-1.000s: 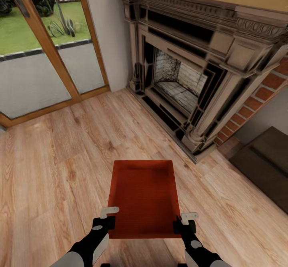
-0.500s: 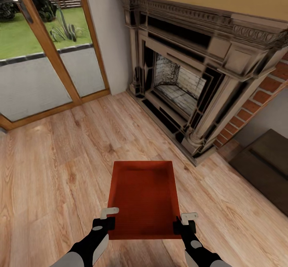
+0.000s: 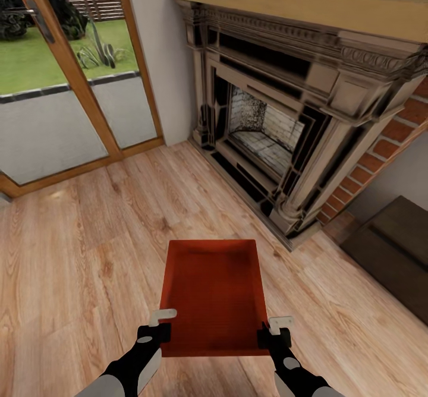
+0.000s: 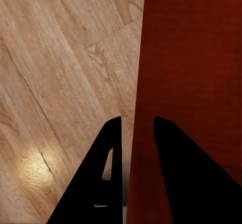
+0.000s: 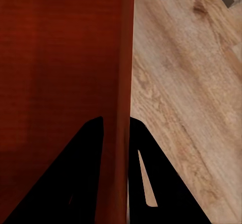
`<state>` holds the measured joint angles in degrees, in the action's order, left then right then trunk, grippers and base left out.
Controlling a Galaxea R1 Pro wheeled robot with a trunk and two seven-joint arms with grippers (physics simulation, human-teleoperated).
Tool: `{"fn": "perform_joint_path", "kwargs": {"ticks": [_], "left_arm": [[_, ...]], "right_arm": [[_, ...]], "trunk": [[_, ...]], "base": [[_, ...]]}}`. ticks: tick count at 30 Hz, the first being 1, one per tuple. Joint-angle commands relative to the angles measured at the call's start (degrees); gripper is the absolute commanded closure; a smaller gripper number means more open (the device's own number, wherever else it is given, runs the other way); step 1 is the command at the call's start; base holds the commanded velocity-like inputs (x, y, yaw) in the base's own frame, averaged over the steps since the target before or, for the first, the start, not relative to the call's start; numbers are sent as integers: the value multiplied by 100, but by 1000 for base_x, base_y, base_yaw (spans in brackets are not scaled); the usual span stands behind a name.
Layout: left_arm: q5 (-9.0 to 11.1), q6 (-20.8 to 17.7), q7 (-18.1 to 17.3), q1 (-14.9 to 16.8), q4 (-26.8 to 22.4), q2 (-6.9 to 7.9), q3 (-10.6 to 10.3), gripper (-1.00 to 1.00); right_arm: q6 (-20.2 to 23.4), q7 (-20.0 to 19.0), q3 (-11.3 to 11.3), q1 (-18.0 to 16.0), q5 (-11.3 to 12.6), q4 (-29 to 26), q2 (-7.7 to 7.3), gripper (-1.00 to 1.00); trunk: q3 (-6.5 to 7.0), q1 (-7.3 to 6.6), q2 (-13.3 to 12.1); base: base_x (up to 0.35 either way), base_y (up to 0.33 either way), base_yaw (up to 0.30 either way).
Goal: Move the two storage containers from the living room to the garage. In the garage, place one container on the floor and stack the other container on top of it (either order is fine).
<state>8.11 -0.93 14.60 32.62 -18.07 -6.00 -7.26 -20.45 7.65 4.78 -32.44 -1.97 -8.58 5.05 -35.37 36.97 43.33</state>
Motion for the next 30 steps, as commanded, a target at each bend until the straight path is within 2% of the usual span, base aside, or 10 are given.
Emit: {"fn": "perform_joint_path", "kwargs": {"ticks": [1,30], "left_arm": [[87,-13,95,-2,22,38,-21,100],[85,-13,94,-2,21,38,-21,100]], "right_arm": [[-135,88,-136,-8,13,-12,-4,100],[-140,88,-136,-8,-14,-12,-4,100]], "trunk": [[6,1,4],[273,1,4]], "base": [[0,0,0],[0,0,0]]}}
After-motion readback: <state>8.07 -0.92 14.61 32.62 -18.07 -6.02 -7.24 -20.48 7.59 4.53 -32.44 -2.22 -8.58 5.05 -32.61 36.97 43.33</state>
